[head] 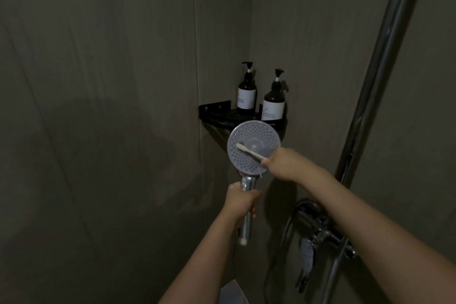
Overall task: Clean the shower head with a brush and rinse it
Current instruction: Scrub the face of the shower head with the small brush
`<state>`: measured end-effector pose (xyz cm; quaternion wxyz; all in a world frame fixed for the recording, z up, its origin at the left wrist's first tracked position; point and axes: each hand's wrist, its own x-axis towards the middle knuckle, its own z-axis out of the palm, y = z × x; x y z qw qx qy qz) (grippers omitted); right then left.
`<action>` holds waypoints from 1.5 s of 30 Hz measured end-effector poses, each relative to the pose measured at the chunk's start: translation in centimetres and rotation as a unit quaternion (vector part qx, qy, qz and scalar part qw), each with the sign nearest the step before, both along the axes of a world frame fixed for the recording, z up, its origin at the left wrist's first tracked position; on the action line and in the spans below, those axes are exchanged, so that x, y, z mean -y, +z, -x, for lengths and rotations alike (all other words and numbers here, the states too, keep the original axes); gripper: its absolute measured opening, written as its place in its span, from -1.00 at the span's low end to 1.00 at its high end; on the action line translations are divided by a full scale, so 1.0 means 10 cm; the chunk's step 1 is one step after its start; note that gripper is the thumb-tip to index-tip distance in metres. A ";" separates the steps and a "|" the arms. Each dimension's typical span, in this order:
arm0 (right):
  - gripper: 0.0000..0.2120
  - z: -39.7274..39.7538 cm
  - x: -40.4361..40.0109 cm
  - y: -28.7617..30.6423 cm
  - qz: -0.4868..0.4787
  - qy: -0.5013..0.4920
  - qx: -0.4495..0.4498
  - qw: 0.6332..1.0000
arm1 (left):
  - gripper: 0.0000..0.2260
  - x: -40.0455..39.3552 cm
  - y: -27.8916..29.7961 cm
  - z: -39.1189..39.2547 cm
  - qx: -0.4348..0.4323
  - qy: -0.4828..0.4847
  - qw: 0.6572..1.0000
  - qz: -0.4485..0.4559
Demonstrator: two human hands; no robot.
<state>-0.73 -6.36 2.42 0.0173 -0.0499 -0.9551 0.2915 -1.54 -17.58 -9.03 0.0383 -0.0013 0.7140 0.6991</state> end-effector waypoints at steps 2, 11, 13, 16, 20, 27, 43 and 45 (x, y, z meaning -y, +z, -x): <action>-0.71 0.00 0.00 0.00 -0.013 -0.008 -0.019 1.000 | -0.75 0.01 0.01 0.00 -0.003 -0.007 1.000 0.004; -0.65 0.03 -0.03 -0.02 -0.009 -0.016 -0.024 1.000 | -0.76 0.04 0.00 0.05 -0.006 -0.010 1.000 0.005; -0.69 0.01 0.05 -0.03 -0.018 0.007 0.011 1.000 | -0.76 0.03 0.00 0.04 -0.004 -0.007 1.000 0.003; -0.68 0.03 0.02 0.03 -0.030 -0.011 -0.027 0.999 | -0.74 0.03 -0.06 0.04 -0.004 -0.005 1.000 0.014; -0.67 -0.03 -0.04 0.17 0.002 0.010 -0.034 0.999 | -0.73 0.07 -0.09 0.06 -0.004 0.001 1.000 0.028; -0.65 -0.13 0.05 0.04 -0.017 0.038 -0.083 0.996 | -0.71 0.00 0.05 0.12 -0.038 0.001 0.999 0.016; -0.62 -0.09 0.03 0.01 -0.067 0.079 -0.012 0.995 | -0.74 0.01 -0.08 0.05 -0.024 -0.019 0.999 0.023; -0.58 -0.09 0.04 0.02 -0.045 0.084 -0.020 0.995 | -0.73 0.01 -0.09 0.06 -0.028 -0.020 0.999 0.023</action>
